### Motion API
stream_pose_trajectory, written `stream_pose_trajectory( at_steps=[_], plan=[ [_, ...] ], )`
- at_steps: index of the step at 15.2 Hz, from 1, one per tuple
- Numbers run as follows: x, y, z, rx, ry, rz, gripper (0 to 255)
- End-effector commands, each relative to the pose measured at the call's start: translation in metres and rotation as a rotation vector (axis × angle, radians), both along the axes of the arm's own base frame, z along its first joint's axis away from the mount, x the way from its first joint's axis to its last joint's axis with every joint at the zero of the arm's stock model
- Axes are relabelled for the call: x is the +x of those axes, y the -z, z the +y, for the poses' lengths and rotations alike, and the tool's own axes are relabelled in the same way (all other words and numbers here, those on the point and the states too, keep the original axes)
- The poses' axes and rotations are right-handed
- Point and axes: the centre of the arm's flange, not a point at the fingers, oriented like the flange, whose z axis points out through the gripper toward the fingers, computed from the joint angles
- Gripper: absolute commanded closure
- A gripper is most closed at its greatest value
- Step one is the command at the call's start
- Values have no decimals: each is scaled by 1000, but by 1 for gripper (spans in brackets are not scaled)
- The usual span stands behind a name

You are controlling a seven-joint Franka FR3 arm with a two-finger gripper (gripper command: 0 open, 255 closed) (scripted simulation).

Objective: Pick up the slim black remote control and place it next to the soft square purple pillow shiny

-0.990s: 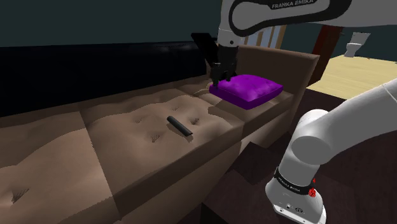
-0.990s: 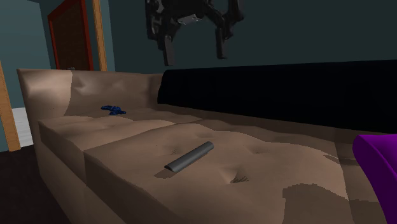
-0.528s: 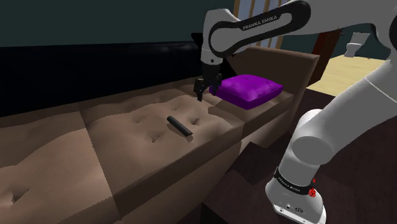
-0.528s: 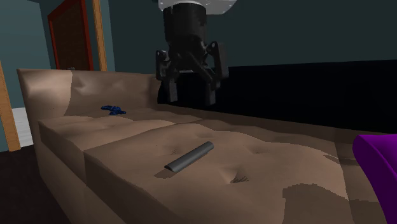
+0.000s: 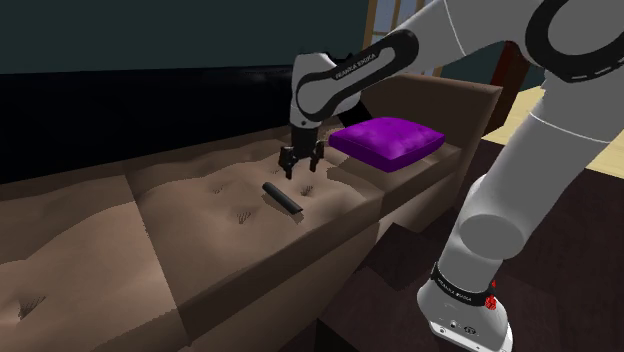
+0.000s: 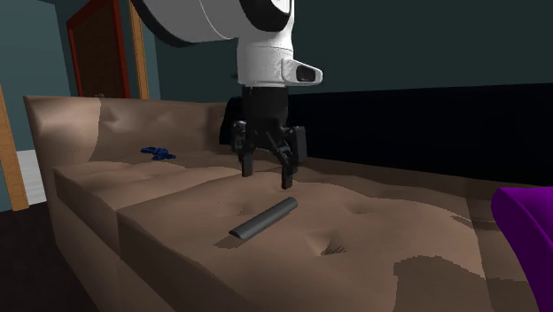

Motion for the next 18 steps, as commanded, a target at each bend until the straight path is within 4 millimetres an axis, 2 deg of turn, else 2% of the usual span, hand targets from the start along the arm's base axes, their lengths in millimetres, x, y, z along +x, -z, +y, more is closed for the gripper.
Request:
stream_pose_trajectory(
  at_steps=[1, 5, 12, 18],
  plan=[
    [12, 20, 9, 16, 19, 5, 0],
    [39, 55, 21, 41, 51, 15, 0],
    [40, 91, 24, 41, 51, 15, 0],
    [40, 95, 24, 41, 51, 15, 0]
  ],
)
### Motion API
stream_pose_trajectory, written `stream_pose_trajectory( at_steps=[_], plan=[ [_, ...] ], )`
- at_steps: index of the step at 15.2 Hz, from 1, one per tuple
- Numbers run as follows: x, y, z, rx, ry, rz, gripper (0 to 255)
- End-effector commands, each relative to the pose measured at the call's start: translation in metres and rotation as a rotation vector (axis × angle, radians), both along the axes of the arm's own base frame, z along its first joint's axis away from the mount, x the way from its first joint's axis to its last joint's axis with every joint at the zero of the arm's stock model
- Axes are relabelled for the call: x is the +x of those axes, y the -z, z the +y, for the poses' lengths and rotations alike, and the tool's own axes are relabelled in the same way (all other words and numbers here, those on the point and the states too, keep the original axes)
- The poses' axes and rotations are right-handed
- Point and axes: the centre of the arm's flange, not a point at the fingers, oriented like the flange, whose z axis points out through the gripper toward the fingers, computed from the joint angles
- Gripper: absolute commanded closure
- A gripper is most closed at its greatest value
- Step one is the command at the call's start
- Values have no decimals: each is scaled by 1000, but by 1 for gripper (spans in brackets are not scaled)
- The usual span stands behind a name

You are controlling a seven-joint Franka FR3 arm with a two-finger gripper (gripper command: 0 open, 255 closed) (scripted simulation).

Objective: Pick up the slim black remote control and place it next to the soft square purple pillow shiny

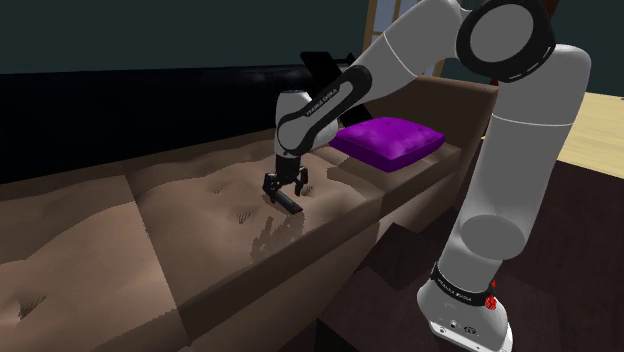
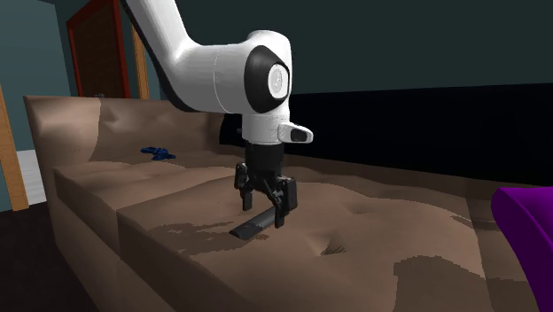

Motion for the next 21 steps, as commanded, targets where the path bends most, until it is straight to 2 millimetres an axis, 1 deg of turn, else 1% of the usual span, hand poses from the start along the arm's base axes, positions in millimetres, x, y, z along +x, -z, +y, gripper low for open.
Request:
stream_pose_trajectory(
  at_steps=[1, 2, 3, 12, 21],
  plan=[
    [0, 0, 0, 0, 0, 0, 0],
    [0, 0, 0, 0, 0, 0, 0],
    [0, 0, 0, 0, 0, 0, 255],
    [0, 0, 0, 0, 0, 0, 255],
    [0, -47, 0, 0, 0, 0, 255]
  ],
)
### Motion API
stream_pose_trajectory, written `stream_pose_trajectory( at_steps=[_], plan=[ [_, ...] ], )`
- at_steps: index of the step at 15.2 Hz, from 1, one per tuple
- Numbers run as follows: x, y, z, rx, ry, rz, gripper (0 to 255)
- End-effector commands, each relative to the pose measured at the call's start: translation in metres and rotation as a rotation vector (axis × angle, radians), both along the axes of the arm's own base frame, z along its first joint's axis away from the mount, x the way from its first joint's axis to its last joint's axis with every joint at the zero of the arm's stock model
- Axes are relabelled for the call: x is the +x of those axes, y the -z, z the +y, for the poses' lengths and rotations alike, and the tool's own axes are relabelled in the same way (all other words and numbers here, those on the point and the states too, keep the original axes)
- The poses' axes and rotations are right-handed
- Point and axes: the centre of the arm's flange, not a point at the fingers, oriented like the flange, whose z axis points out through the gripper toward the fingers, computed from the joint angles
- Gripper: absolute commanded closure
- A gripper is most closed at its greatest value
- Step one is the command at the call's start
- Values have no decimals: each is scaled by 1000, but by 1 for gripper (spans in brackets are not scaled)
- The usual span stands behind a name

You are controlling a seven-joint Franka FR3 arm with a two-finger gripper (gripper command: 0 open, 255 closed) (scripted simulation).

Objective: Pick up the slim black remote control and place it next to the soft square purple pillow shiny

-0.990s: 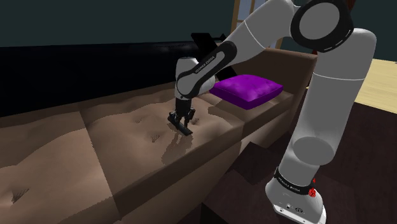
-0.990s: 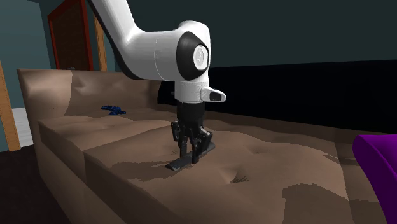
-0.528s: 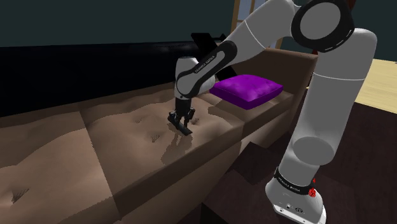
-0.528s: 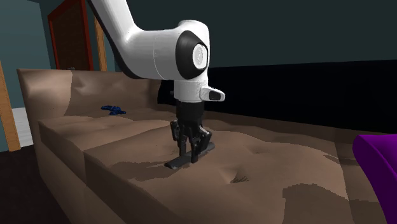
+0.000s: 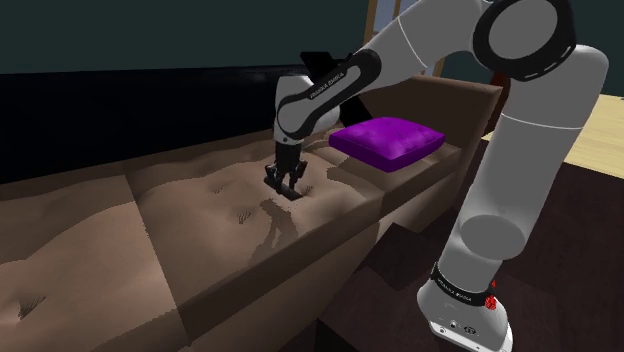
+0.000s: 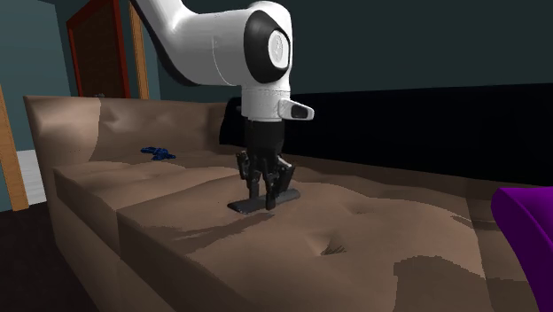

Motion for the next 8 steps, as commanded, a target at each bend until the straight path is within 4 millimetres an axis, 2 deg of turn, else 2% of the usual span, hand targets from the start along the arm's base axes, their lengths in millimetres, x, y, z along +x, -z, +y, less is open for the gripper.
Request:
stream_pose_trajectory(
  at_steps=[1, 8],
  plan=[
    [0, -12, 0, 0, 0, 0, 255],
    [0, -49, 0, 0, 0, 0, 255]
  ],
)
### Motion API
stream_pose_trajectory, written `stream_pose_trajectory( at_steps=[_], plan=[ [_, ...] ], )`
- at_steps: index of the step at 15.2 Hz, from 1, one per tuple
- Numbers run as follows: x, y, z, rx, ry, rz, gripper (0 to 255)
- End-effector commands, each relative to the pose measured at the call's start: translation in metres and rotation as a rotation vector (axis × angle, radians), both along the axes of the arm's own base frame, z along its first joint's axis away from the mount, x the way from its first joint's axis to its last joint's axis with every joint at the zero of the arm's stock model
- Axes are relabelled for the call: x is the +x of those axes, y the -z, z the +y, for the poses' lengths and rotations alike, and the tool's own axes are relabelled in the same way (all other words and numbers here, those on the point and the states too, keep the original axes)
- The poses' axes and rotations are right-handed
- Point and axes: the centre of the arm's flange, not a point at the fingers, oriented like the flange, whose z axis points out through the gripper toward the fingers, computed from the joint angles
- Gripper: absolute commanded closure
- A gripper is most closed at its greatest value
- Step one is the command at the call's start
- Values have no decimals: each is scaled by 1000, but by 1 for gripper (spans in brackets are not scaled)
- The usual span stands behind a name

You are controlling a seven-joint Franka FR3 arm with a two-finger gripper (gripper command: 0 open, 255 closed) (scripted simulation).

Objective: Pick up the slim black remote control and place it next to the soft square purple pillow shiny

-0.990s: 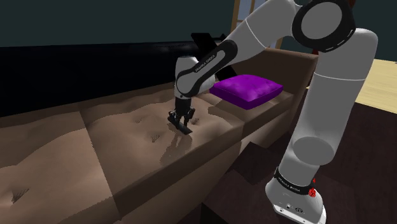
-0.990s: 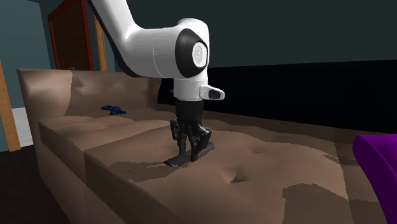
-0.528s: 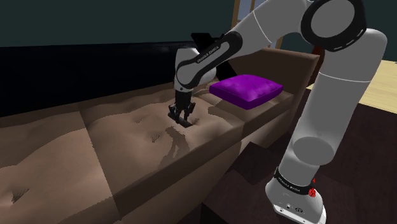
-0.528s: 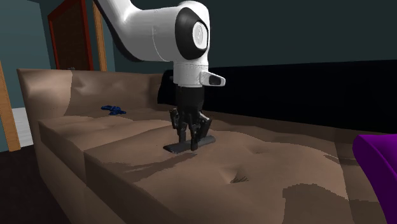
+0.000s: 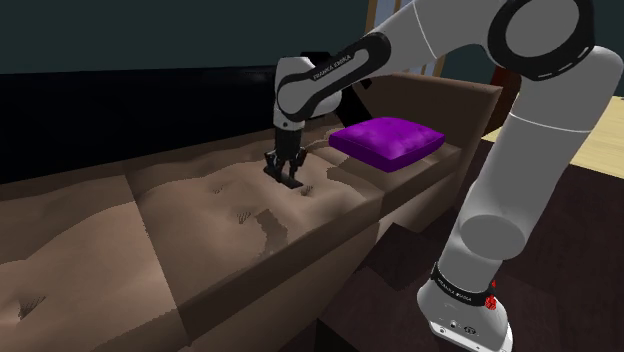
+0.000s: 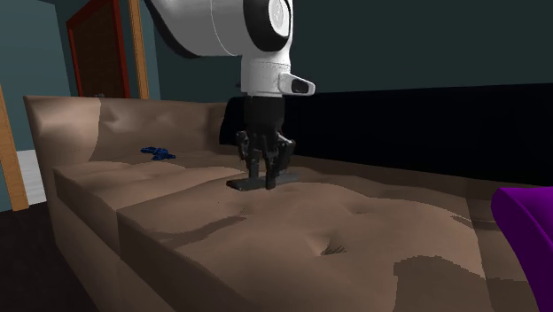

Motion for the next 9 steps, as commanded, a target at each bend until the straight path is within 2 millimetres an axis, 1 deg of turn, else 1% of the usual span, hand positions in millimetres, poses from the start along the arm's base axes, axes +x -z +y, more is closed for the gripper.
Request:
stream_pose_trajectory(
  at_steps=[1, 9],
  plan=[
    [0, -11, 0, 0, 0, 0, 255],
    [0, -54, 0, 0, 0, 0, 255]
  ],
)
